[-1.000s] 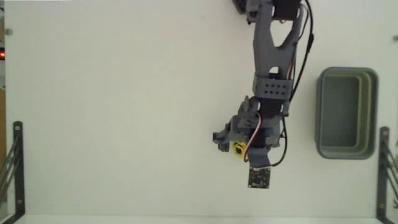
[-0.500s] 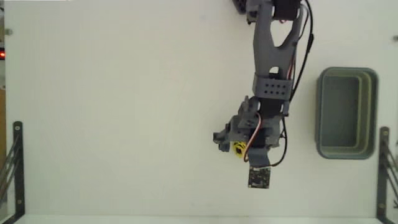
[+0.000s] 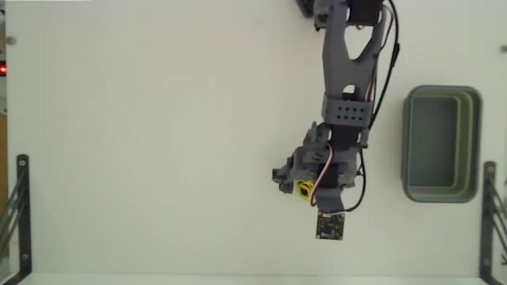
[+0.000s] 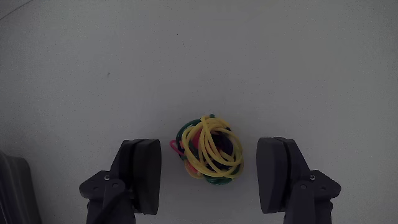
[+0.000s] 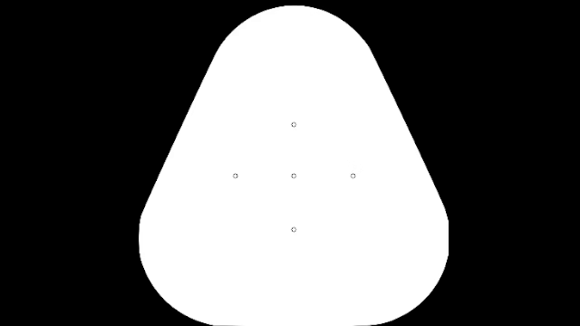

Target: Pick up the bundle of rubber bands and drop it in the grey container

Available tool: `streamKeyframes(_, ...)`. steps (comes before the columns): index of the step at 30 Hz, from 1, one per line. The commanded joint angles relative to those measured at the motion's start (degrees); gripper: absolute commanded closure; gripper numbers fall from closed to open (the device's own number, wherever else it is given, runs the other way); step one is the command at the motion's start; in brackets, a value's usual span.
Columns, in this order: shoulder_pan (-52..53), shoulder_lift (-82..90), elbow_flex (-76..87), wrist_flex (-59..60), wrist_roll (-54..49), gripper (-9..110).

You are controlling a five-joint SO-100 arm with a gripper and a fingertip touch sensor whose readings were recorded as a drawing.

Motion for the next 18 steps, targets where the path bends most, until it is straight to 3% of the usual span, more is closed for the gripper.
streamKeyframes(1, 0.9, 1.9, -0.2, -0.2, 0.3, 9)
streamKeyframes(18, 0.9, 1.9, -0.2, -0.2, 0.3, 13)
